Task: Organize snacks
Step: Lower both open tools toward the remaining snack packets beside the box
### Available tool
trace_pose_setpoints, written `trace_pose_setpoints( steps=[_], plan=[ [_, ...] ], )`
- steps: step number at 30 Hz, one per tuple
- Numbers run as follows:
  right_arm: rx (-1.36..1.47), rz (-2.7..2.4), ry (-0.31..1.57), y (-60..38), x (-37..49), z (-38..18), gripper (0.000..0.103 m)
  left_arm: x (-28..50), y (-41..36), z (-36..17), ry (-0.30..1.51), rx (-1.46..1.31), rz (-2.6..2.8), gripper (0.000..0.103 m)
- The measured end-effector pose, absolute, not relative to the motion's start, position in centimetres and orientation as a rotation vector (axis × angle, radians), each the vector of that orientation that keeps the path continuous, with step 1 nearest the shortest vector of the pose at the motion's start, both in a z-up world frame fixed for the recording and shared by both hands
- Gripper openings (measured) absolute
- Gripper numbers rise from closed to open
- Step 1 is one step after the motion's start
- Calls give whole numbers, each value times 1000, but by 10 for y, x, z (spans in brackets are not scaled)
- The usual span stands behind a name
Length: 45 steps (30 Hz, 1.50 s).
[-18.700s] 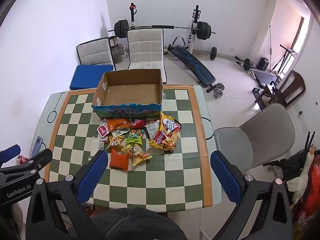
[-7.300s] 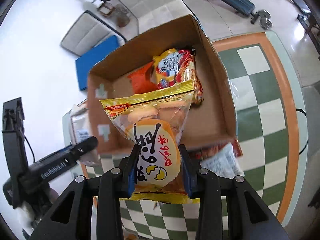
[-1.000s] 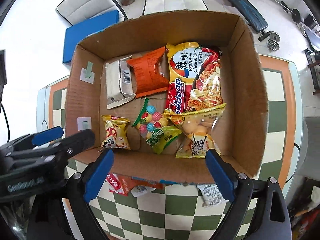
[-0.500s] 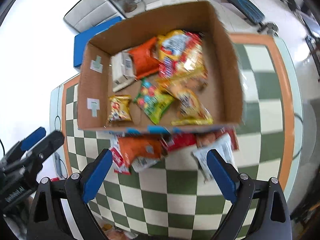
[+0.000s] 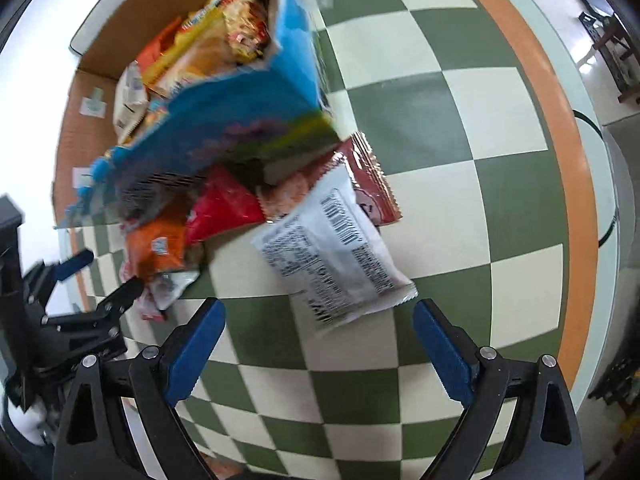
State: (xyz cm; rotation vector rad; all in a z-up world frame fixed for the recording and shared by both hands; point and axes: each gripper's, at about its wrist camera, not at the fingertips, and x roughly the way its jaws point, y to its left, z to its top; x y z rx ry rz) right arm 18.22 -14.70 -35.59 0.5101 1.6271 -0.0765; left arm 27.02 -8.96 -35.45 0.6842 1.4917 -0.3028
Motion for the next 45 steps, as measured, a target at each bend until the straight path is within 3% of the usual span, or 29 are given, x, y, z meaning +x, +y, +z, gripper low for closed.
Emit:
trace_pose_setpoints(
  steps=[4, 7, 12, 15, 17, 20, 26, 31, 45],
  plan=[
    [484, -69, 1649, -148, 187, -372, 97, 270, -108, -369, 1475, 786, -330, 86],
    [447, -62, 1678, -146, 195, -383, 97, 267, -116, -372, 1504, 780, -368, 62],
    [388, -52, 1735, -137, 207, -400, 97, 266, -110, -369, 1575, 642, -324, 50],
    [375, -63, 1753, -132, 209, -407, 94, 265, -89, -368, 1697, 406, -269, 50],
    [370, -84, 1764, -131, 206, -410, 83, 259, -78, -369, 1749, 284, -247, 50],
    [387, -84, 1789, -129, 198, -412, 81, 247, -67, -374, 1817, 136, -248, 50],
    [444, -57, 1813, -129, 190, -414, 81, 247, -60, -357, 1750, 118, -236, 50],
    [466, -44, 1793, -132, 199, -412, 82, 261, -77, -342, 1619, 313, -266, 55],
    [438, -62, 1803, -122, 206, -424, 82, 307, -124, -375, 1712, 312, -437, 59]
  ],
)
